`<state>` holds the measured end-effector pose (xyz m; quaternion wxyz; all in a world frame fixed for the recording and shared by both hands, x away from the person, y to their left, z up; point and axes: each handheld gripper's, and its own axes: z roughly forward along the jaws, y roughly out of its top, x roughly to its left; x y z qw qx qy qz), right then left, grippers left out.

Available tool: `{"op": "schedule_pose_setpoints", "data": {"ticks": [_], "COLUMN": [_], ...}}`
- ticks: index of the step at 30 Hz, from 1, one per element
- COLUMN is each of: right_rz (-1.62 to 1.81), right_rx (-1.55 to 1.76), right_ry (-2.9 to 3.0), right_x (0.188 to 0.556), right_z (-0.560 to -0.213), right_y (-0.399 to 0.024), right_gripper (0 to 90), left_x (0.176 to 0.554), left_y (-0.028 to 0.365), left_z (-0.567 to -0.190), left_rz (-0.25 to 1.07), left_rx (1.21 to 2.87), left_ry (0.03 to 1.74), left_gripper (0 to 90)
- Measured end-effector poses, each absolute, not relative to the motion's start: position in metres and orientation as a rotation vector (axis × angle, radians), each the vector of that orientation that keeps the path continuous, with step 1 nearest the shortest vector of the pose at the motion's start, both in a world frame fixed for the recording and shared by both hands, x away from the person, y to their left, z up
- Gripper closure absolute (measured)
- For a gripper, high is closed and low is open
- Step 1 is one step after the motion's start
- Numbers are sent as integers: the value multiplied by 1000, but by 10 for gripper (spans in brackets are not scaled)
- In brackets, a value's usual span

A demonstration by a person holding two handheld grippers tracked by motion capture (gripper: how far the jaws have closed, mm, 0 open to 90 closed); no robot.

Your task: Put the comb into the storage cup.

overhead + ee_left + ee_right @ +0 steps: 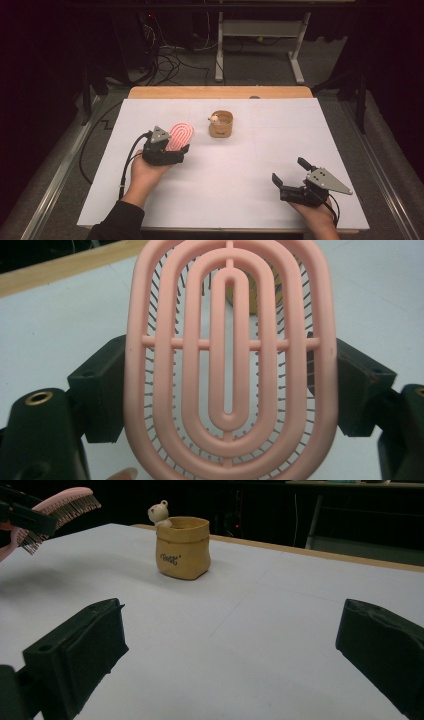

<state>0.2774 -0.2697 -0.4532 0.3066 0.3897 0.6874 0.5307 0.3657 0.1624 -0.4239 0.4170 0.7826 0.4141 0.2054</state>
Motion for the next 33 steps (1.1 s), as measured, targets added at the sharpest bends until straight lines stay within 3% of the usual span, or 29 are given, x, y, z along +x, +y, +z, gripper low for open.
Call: {"op": "schedule_pose_setpoints", "data": {"ticks": [17,33], "right_rz": [1394,1375], "right_rx": [1014,1010], "right_ry": [1820,1820], "right_x": [276,275], "right_z": [-452,-454], "right_y": [-266,-261], "right_gripper": [0,0], "left_x": [341,337], "left_y": [151,128], "left_z": [-413,-413], "left_rz": [531,432], "left_rx": [1869,1775], "left_ry": [933,842], "left_gripper": [182,182]}}
